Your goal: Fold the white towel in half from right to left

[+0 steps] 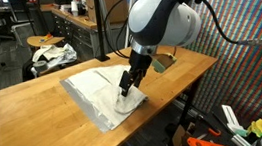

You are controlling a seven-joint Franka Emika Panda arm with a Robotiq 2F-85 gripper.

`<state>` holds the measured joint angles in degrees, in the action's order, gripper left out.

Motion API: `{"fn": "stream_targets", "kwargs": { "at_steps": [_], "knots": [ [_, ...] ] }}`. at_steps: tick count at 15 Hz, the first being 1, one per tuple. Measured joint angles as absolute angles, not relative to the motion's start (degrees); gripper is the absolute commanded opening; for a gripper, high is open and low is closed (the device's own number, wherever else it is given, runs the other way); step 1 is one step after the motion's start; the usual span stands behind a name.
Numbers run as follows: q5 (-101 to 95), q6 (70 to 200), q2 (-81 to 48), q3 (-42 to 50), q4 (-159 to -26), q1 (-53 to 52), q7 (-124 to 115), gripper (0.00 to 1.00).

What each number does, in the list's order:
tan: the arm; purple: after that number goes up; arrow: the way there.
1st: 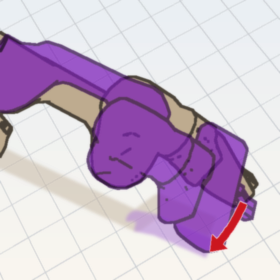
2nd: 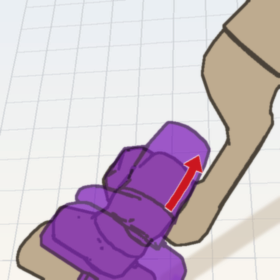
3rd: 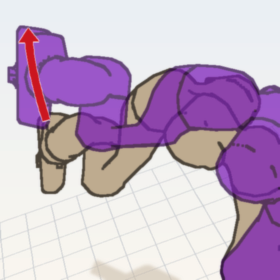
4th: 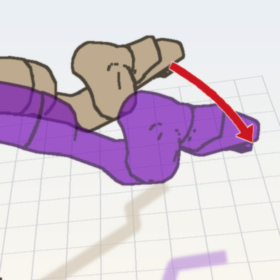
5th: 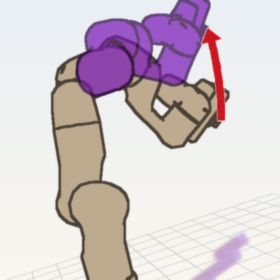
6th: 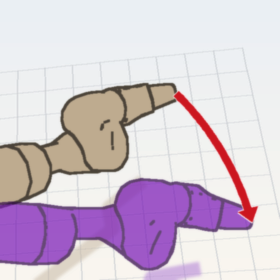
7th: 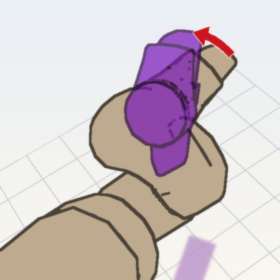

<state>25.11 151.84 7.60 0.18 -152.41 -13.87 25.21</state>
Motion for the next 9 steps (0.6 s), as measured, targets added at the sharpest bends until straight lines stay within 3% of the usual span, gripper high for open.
{"fn": "stream_targets", "kwargs": {
  "at_steps": [9],
  "knots": [
    [26.55, 147.34, -4.06, -0.24, -148.25, -8.26, 31.96, 1.00]
  ]
}}
